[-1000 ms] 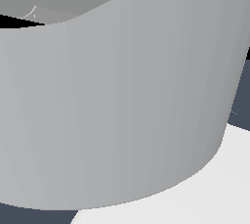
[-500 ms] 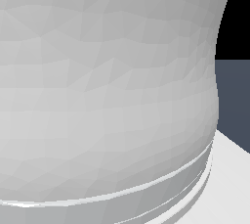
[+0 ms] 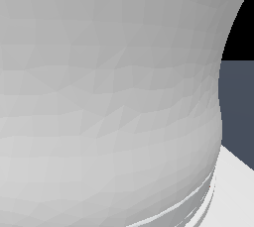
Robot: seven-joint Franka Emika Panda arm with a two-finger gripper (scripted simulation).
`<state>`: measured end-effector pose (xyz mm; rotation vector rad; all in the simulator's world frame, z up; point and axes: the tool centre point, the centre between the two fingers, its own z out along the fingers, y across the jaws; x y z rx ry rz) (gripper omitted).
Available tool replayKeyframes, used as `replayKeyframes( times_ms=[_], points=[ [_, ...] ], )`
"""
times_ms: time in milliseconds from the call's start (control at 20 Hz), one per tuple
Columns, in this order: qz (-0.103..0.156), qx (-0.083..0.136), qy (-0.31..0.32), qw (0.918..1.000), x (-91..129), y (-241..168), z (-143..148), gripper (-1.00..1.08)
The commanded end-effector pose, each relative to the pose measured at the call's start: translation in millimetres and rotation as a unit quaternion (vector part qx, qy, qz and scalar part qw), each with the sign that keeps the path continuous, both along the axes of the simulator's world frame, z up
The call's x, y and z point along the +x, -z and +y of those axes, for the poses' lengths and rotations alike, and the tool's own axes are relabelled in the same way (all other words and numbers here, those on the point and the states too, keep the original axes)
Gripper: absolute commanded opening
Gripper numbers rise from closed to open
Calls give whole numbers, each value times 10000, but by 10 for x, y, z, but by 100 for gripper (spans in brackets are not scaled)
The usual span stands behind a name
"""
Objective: Insert the peg into the horizontal hole in a box.
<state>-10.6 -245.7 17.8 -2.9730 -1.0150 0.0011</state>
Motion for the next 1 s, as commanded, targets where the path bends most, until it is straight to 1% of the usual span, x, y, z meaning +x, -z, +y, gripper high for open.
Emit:
replayKeyframes(
  times_ms=[0, 250, 450, 750, 950],
  points=[
    [-3, 1, 0, 10000, 3, 1, 3, -100],
    [-1, 0, -18, 10000, 9, -4, 4, -100],
    [-1, -2, -175, 9998, 85, -37, 54, -100],
    [0, -7, -717, 9974, 336, -150, 244, -100],
    [1, -11, -1308, 9914, 585, -272, 483, -100]
  ],
)
